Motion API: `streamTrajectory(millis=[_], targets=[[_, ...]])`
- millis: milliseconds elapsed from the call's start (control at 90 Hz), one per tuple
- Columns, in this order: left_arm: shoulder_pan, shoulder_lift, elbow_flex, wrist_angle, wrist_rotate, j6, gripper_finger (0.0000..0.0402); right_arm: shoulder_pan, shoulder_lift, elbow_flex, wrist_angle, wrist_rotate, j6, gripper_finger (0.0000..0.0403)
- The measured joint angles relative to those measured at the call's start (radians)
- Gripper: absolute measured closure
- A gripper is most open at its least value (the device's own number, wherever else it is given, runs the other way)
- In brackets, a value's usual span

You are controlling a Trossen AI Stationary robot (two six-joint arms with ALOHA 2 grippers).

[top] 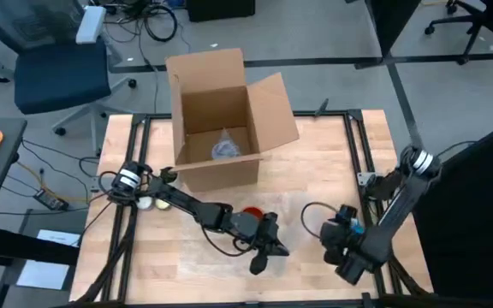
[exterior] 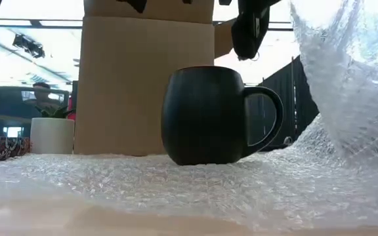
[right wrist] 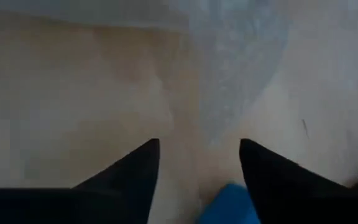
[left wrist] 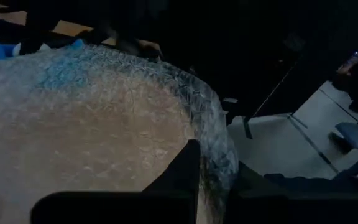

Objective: Wrap mug
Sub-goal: Wrap the black mug with bubble wrap

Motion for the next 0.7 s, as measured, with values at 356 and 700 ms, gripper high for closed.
streamTrajectory(millis=[356,700], targets=[[-0.002,0.000,0.001,0.002,0.000,0.001,0.0402,-0.067,0.120,-0.010,-0.051,0.049,0.028,0.0299],[-0.008,0.000,0.001,0.010,0.000,0.001,0.0402,-0.088,-0.084,-0.015,-0.157,0.013,-0.064,0.0401]])
